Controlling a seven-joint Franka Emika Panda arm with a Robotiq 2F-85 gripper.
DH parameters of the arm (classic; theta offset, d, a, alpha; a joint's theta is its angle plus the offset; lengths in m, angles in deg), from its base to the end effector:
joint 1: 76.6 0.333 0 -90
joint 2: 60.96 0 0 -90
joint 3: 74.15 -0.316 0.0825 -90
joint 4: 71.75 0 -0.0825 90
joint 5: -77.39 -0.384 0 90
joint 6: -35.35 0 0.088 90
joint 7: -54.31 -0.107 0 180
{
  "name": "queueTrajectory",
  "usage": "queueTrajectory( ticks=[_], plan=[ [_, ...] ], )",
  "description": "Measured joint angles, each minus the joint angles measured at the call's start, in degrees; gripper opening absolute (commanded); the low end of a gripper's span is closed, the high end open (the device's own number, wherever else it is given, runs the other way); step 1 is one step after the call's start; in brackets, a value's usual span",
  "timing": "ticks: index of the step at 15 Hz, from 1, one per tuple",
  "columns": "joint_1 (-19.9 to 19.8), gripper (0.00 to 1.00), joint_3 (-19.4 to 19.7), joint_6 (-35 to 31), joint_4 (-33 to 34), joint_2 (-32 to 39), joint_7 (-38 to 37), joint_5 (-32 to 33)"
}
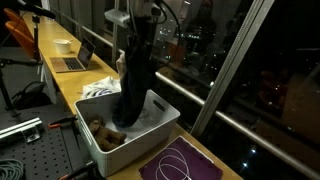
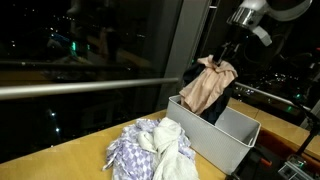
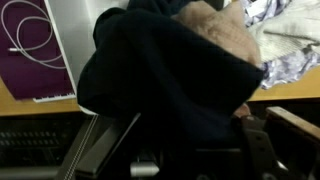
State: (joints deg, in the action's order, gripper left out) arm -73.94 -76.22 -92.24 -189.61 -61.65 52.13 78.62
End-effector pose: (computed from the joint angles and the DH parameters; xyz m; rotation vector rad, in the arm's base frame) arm 0.5620 0.0459 0.4587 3.1197 0.0875 0.2858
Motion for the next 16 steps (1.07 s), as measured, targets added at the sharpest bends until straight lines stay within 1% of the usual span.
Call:
queueTrajectory(
  ticks=[3, 8, 12, 14, 16],
  plan=[
    [3.14, 0.06, -3.59, 4.17, 5.39, -1.97, -1.58, 4.43],
    [9.21, 0.06, -10.75, 12.47, 16.25, -0.47, -4.47, 11.06],
    [14.53, 0.06, -15.38, 19.85, 27.5, 4.41, -7.32, 16.57],
    [17.31, 0.06, -16.52, 23.14, 33.08, 7.76, -8.56, 19.09],
    [19.77, 0.06, -16.64, 25.86, 38.29, 11.56, -9.07, 20.83]
  ],
)
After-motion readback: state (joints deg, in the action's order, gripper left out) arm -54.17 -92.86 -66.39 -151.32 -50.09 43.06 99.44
